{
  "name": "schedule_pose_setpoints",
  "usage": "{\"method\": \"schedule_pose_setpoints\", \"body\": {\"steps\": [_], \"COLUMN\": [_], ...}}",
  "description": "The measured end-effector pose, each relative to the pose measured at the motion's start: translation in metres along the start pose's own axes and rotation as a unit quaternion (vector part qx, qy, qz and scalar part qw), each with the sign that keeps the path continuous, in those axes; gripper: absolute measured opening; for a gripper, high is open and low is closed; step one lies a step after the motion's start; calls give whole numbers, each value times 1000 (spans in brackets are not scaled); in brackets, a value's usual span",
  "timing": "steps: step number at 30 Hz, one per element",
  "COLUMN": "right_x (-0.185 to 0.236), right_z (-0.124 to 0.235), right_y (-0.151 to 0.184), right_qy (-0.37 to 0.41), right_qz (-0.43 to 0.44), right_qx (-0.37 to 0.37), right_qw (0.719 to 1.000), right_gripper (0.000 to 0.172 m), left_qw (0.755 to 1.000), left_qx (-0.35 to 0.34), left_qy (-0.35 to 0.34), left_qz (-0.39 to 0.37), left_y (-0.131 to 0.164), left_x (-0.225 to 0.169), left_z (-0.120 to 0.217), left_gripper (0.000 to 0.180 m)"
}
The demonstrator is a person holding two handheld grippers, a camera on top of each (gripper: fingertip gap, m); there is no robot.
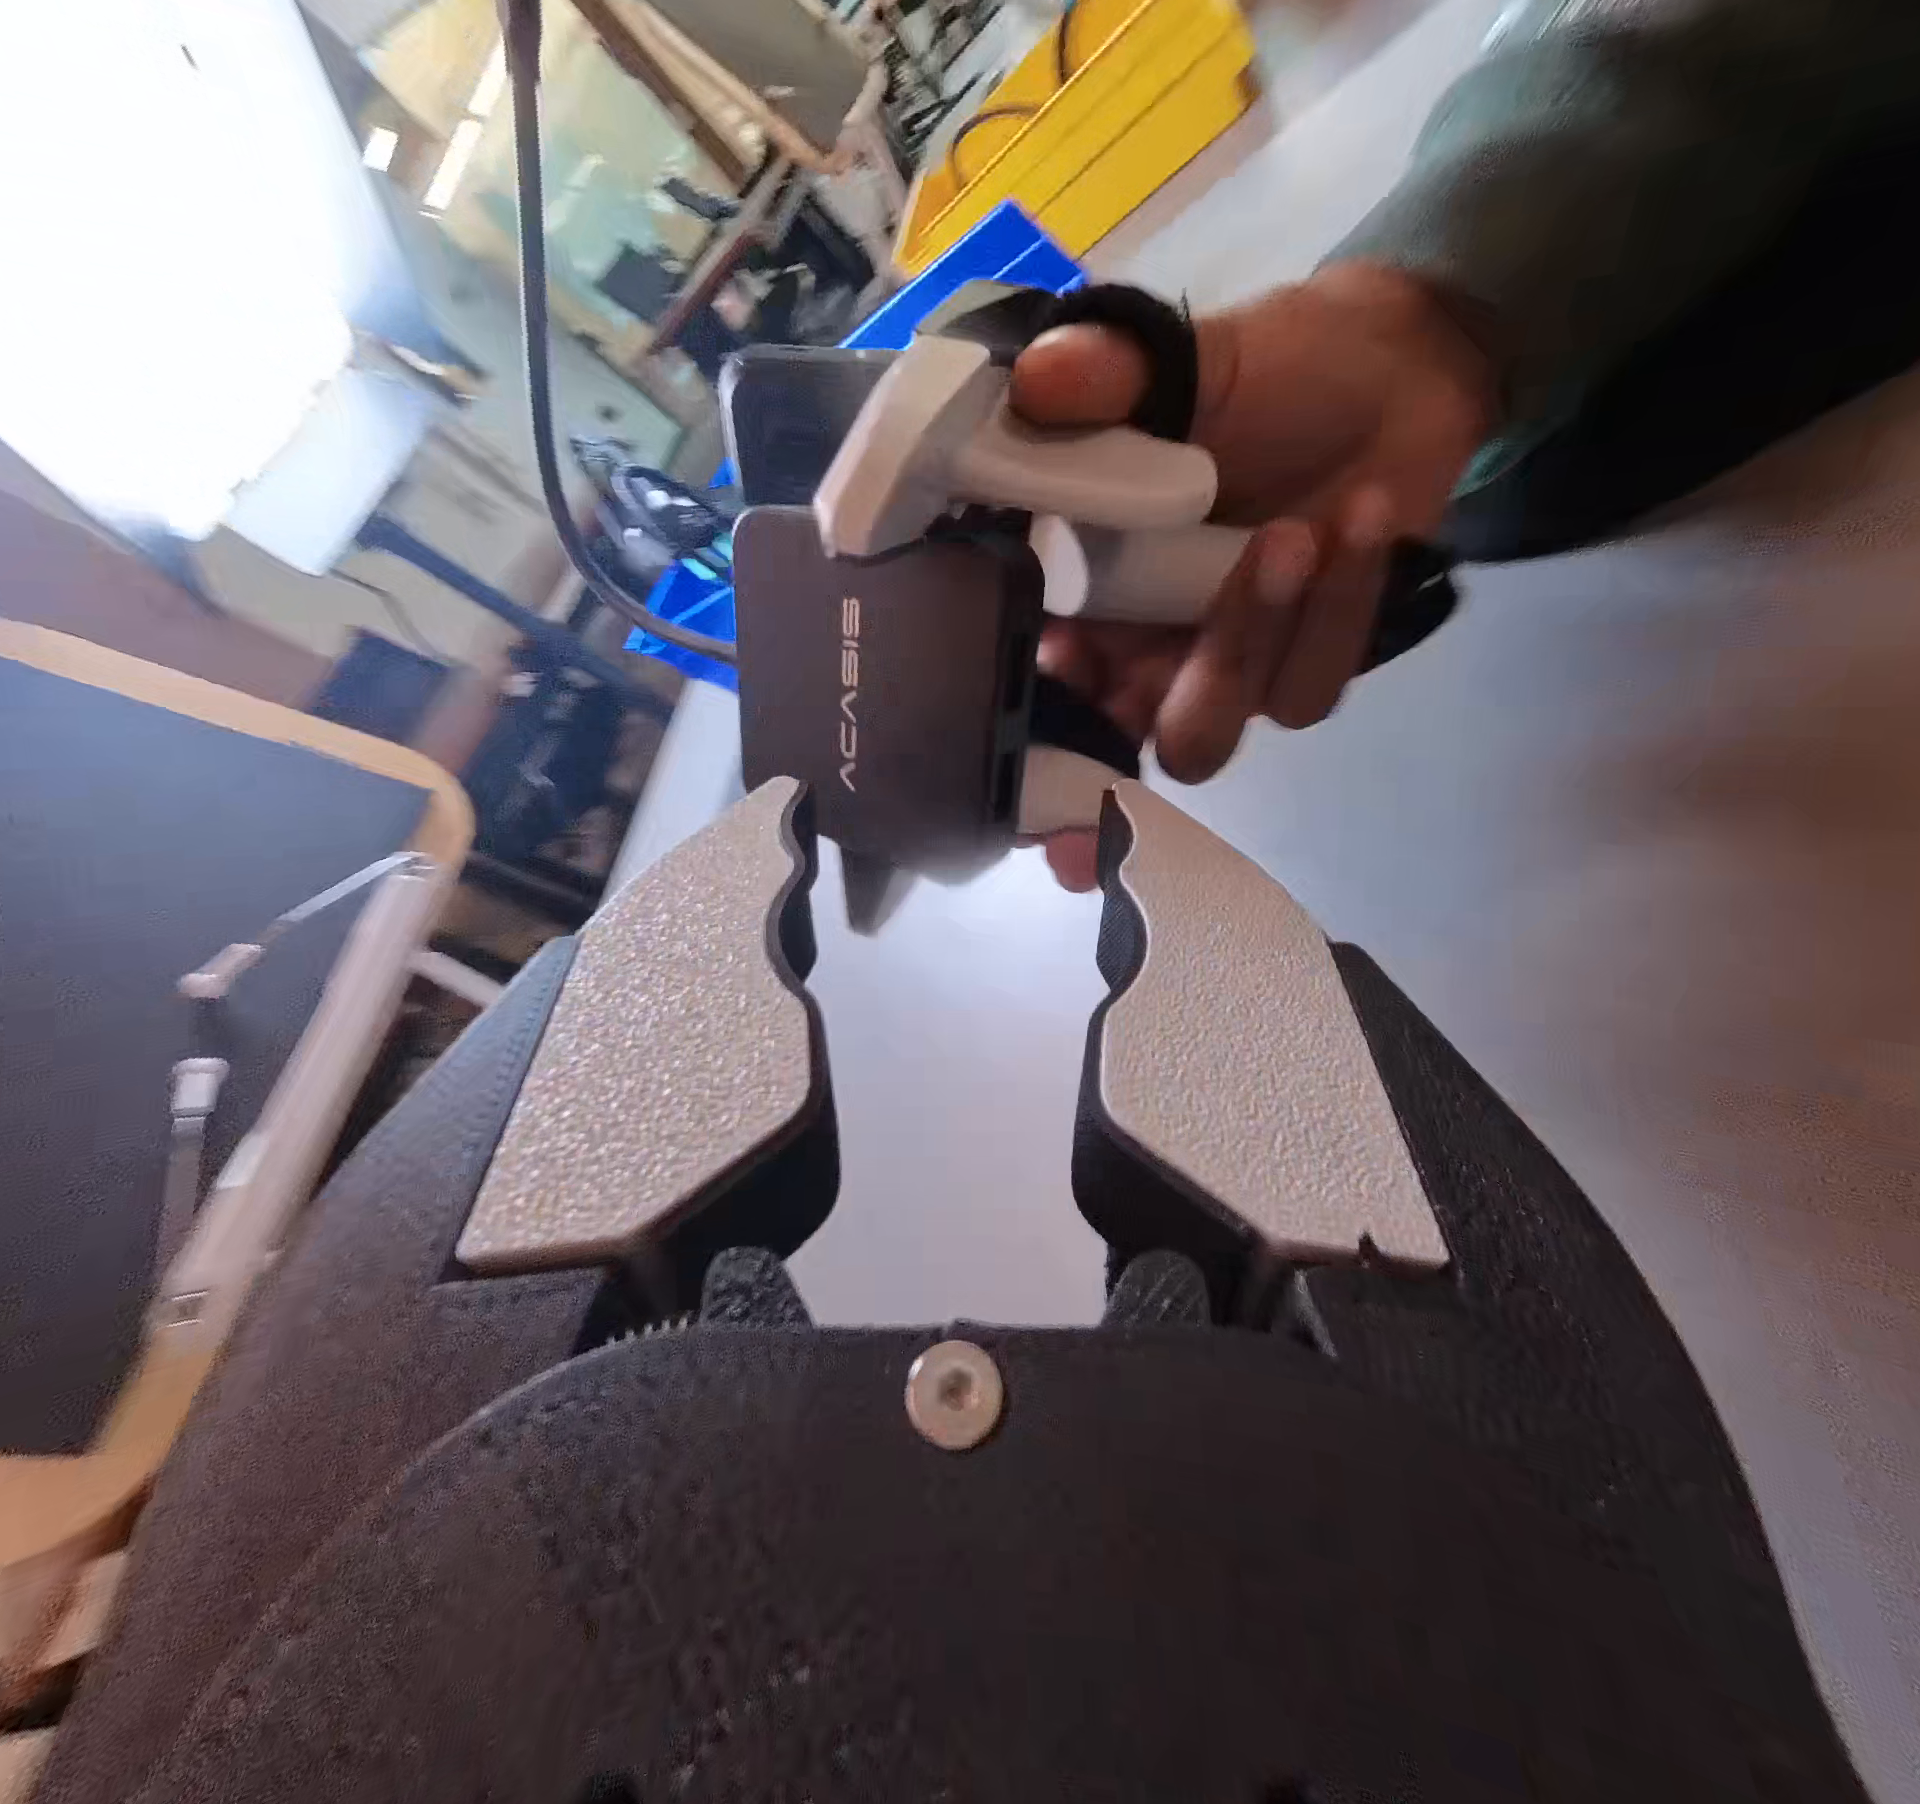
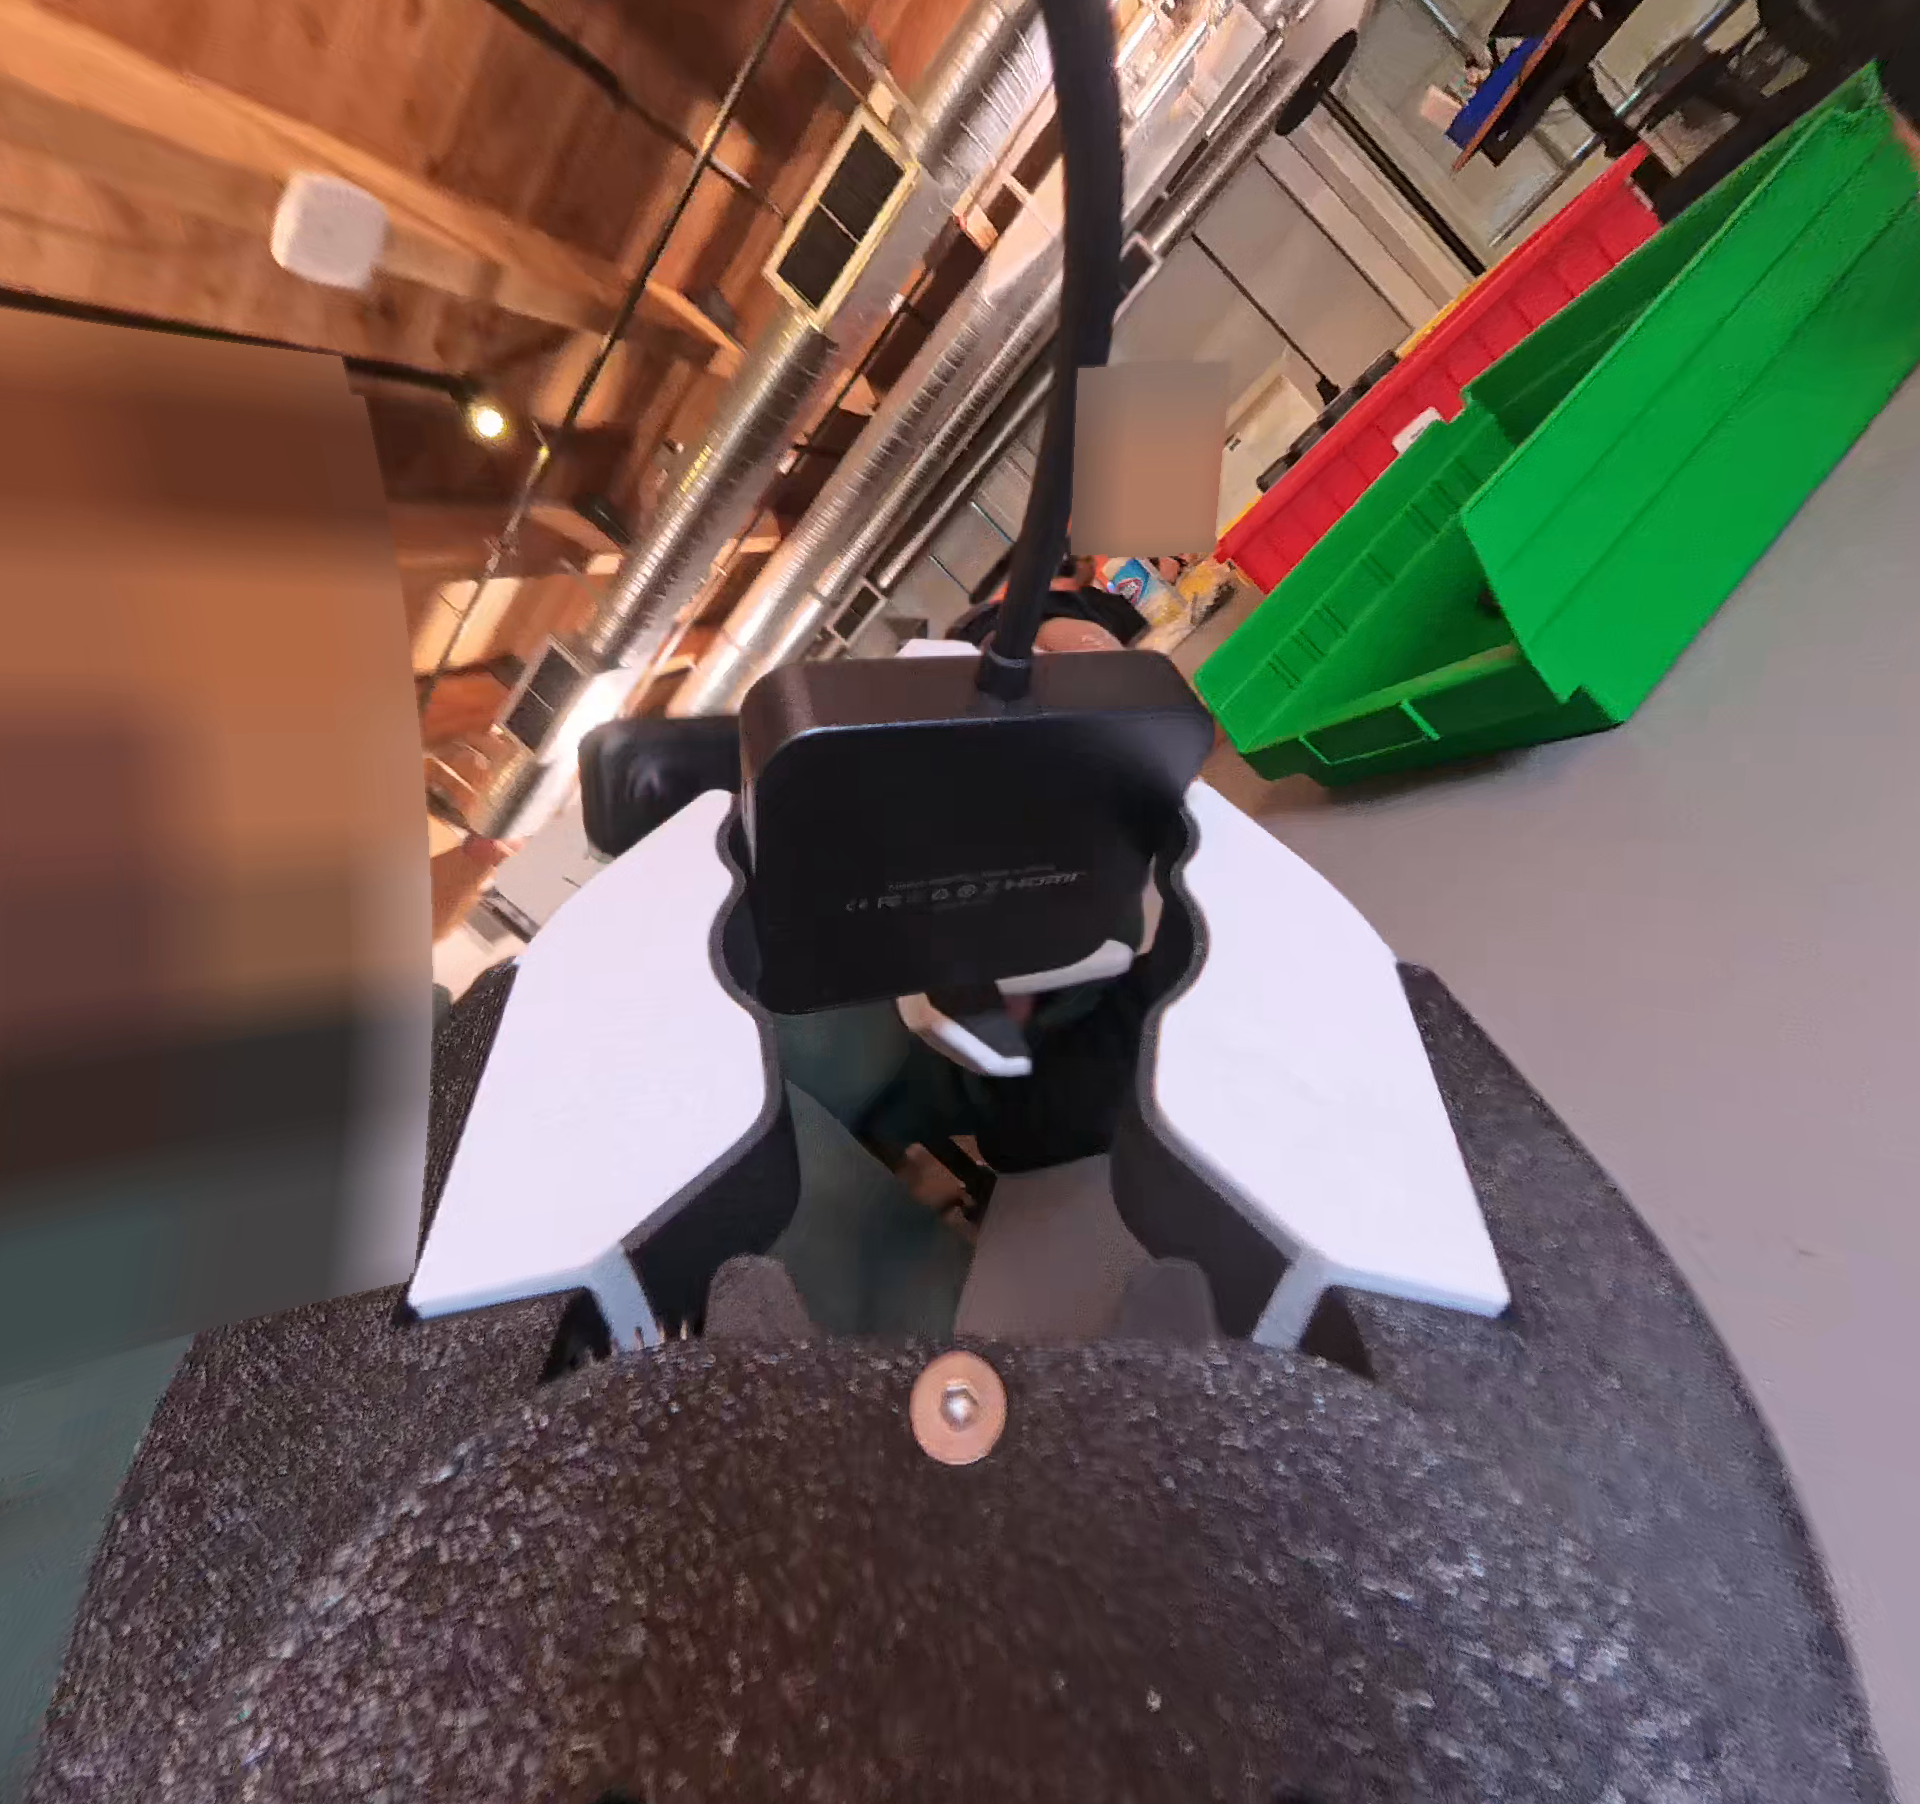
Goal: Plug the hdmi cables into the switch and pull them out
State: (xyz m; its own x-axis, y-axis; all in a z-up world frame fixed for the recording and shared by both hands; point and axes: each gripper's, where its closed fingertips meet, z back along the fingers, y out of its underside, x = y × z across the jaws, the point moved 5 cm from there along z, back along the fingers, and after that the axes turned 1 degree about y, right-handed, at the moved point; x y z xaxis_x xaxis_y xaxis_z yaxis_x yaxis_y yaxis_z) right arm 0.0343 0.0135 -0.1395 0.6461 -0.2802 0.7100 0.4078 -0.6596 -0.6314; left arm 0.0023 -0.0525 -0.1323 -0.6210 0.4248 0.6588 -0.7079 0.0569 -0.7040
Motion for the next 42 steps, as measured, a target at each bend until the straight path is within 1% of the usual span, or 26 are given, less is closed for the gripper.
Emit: {"method": "schedule_pose_setpoints", "body": {"steps": [2, 3, 4, 5, 7, 9, 10, 13, 15, 17, 20, 22, 23, 25, 26, 28, 30, 33, 34, 35, 36, 37, 38, 39, 40, 42], "right_x": [-4, -6, -9, -11, -14, -16, -16, -14, -15, -13, -2, 5, 6, 1, -5, -13, -17, -13, -9, -4, 3, 9, 11, 12, 12, 16], "right_z": [-7, -9, -10, -10, -9, -6, -2, 16, 34, 54, 80, 85, 83, 77, 71, 57, 39, 5, -6, -14, -19, -20, -17, -12, -6, 7], "right_y": [6, 10, 13, 15, 16, 16, 16, 10, -3, -23, -49, -52, -48, -33, -23, -3, 12, 26, 27, 27, 23, 16, 9, 4, -1, -12], "right_qy": [1, 5, 10, 12, 11, 30, 39, 63, 102, 151, 241, 271, 273, 264, 250, 210, 166, 94, 71, 51, 36, 34, 54, 74, 89, 126], "right_qz": [-24, -30, -35, -41, -50, -38, -23, 0, 36, 88, 221, 294, 317, 334, 327, 296, 262, 213, 204, 203, 214, 231, 253, 278, 298, 325], "right_qx": [-3, 0, 4, 8, 35, 63, 77, 93, 85, 58, 33, 54, 75, 133, 160, 191, 189, 153, 137, 120, 97, 73, 63, 68, 78, 89], "right_qw": [1000, 1000, 999, 999, 998, 997, 996, 994, 991, 983, 944, 915, 905, 895, 897, 912, 932, 960, 967, 970, 971, 969, 964, 955, 947, 933], "right_gripper": [75, 75, 75, 75, 75, 76, 70, 69, 67, 64, 59, 58, 57, 61, 63, 66, 65, 65, 62, 54, 40, 23, 0, 0, 0, 0], "left_qw": [997, 993, 990, 989, 993, 996, 998, 997, 994, 992, 990, 988, 985, 973, 963, 938, 904, 859, 847, 841, 841, 849, 851, 856, 868, 898], "left_qx": [18, 26, 33, 37, 28, 24, 21, 8, 12, 21, 21, -8, -31, -91, -125, -187, -256, -333, -348, -358, -356, -345, -342, -325, -301, -234], "left_qy": [-52, -75, -83, -87, -71, -66, -58, -49, -44, -45, -45, -36, -26, 0, 12, 31, 48, 61, 66, 68, 67, 63, 67, 65, 67, 84], "left_qz": [-63, -85, -109, -115, -87, -58, -34, 54, 96, 115, 133, 147, 165, 212, 238, 292, 338, 384, 396, 401, 401, 396, 393, 396, 389, 363], "left_y": [3, 5, 8, 11, 15, 19, 21, 31, 41, 51, 61, 62, 61, 56, 52, 43, 31, 16, 13, 11, 11, 13, 14, 18, 24, 37], "left_x": [-2, -2, -2, -1, -2, 1, 4, 21, 27, 28, 27, 25, 24, 24, 24, 26, 30, 35, 35, 35, 34, 32, 31, 32, 30, 22], "left_z": [-10, -12, -12, -10, -6, -2, 1, 13, 19, 24, 29, 32, 33, 35, 36, 40, 47, 57, 58, 59, 58, 56, 55, 53, 49, 40], "left_gripper": [47, 36, 26, 17, 16, 14, 14, 14, 14, 14, 14, 14, 14, 14, 14, 14, 14, 14, 14, 14, 14, 14, 14, 14, 14, 14]}}
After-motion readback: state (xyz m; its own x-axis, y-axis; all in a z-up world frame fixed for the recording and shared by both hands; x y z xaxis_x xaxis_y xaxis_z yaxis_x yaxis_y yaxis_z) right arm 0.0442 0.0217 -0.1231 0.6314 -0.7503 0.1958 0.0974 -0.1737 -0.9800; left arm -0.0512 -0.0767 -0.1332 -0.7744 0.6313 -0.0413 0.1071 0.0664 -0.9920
